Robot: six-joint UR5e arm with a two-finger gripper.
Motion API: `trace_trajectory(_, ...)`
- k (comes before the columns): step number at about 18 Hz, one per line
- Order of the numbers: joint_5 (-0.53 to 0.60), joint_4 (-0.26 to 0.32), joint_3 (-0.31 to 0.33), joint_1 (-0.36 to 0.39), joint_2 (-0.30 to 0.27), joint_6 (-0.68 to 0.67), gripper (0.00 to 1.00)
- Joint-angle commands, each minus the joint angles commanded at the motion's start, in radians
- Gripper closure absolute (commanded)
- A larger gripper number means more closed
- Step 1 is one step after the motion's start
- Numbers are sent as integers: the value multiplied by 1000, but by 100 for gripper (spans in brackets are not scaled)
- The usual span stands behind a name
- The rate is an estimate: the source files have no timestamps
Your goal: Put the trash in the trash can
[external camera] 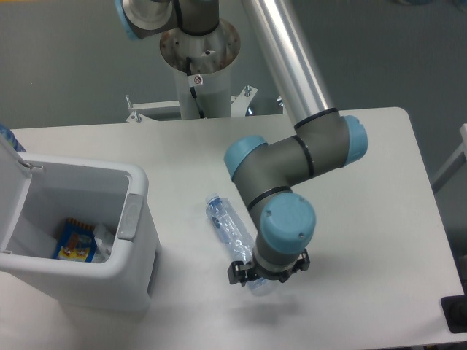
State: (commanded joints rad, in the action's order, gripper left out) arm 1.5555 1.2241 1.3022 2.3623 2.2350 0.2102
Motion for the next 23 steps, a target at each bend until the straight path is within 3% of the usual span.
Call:
trace_trajectory(8,44,-8,23,-3,9,-49,0)
trace_trajectory(12,78,-48,23,-11,26,-75,0)
trace_trajectory(21,89,-48,23,-26,46,-95,0)
trace_trajectory(23,98,-48,22,-29,51,-103,7)
